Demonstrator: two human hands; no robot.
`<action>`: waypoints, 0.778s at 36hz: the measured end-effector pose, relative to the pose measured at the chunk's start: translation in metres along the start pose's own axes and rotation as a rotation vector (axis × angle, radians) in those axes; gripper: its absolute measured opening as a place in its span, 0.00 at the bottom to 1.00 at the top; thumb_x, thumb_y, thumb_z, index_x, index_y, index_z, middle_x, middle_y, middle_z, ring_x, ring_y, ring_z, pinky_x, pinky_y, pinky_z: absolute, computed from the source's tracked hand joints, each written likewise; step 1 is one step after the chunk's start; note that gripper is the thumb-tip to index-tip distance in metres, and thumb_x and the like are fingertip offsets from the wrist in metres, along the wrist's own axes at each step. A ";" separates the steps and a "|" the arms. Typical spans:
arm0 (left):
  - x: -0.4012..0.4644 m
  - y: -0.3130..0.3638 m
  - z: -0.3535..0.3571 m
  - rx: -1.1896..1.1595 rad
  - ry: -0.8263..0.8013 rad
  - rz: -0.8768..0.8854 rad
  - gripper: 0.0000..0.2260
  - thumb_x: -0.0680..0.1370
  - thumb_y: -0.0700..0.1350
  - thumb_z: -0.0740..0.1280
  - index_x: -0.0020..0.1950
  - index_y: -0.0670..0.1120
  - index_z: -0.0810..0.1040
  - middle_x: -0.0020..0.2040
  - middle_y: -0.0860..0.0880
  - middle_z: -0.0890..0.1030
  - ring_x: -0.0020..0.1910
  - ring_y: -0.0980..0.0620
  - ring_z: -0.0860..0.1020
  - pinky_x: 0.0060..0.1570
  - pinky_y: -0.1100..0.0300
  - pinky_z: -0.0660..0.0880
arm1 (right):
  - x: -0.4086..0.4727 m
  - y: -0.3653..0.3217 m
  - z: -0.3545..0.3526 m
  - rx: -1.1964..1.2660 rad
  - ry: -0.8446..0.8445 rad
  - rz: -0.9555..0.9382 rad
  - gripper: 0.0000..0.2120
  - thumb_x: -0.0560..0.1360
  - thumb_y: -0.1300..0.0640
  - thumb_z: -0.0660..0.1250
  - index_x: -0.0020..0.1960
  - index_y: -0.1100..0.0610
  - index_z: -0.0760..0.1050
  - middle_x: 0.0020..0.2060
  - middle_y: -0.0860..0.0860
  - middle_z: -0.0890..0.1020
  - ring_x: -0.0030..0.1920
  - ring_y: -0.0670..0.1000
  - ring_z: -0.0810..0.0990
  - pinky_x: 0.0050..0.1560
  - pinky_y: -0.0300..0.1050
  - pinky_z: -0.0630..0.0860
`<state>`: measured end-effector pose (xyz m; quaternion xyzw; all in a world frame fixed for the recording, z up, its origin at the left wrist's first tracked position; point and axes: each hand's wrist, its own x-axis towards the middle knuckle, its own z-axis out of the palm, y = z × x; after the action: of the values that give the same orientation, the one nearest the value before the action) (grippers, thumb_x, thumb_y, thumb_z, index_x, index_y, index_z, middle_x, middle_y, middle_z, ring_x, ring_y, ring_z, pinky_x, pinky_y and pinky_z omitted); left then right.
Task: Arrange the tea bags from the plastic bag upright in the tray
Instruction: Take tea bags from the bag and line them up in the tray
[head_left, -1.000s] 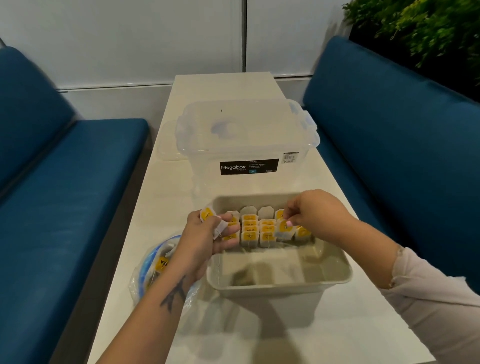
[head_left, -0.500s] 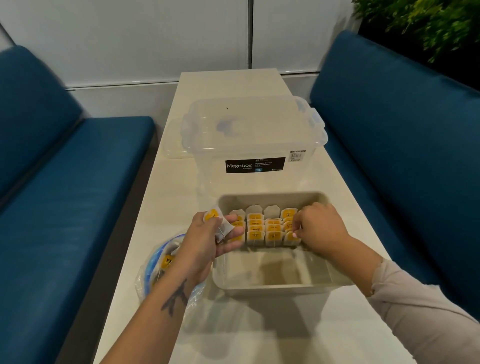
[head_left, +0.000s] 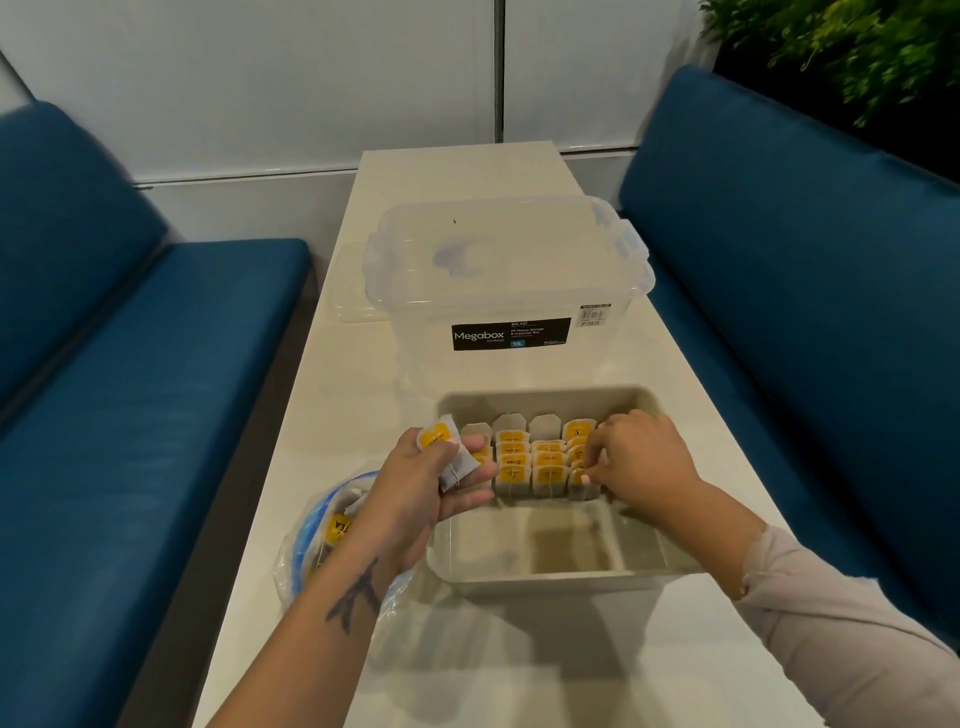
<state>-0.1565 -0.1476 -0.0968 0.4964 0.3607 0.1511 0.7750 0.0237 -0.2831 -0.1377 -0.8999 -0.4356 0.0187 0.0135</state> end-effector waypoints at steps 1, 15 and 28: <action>0.000 0.000 0.000 -0.004 -0.006 -0.005 0.05 0.82 0.39 0.57 0.54 0.45 0.70 0.55 0.43 0.81 0.47 0.45 0.83 0.41 0.54 0.82 | 0.000 0.000 -0.004 0.019 0.007 0.003 0.09 0.71 0.42 0.69 0.46 0.45 0.81 0.45 0.45 0.79 0.48 0.48 0.73 0.48 0.42 0.64; 0.000 -0.007 0.011 0.130 -0.148 0.019 0.02 0.78 0.40 0.65 0.49 0.44 0.77 0.39 0.46 0.80 0.40 0.50 0.83 0.37 0.59 0.80 | -0.005 -0.061 -0.089 0.690 -0.082 -0.152 0.07 0.72 0.47 0.71 0.49 0.46 0.80 0.38 0.42 0.80 0.40 0.41 0.76 0.40 0.37 0.72; -0.003 -0.012 0.027 0.058 -0.111 0.082 0.07 0.77 0.40 0.66 0.55 0.43 0.74 0.51 0.43 0.82 0.43 0.52 0.84 0.36 0.61 0.79 | -0.003 -0.035 -0.095 0.776 -0.136 -0.030 0.05 0.70 0.54 0.75 0.40 0.48 0.79 0.34 0.45 0.81 0.36 0.43 0.77 0.40 0.38 0.75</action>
<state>-0.1415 -0.1730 -0.0994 0.5408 0.3006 0.1444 0.7723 -0.0010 -0.2644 -0.0414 -0.8182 -0.4090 0.2415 0.3239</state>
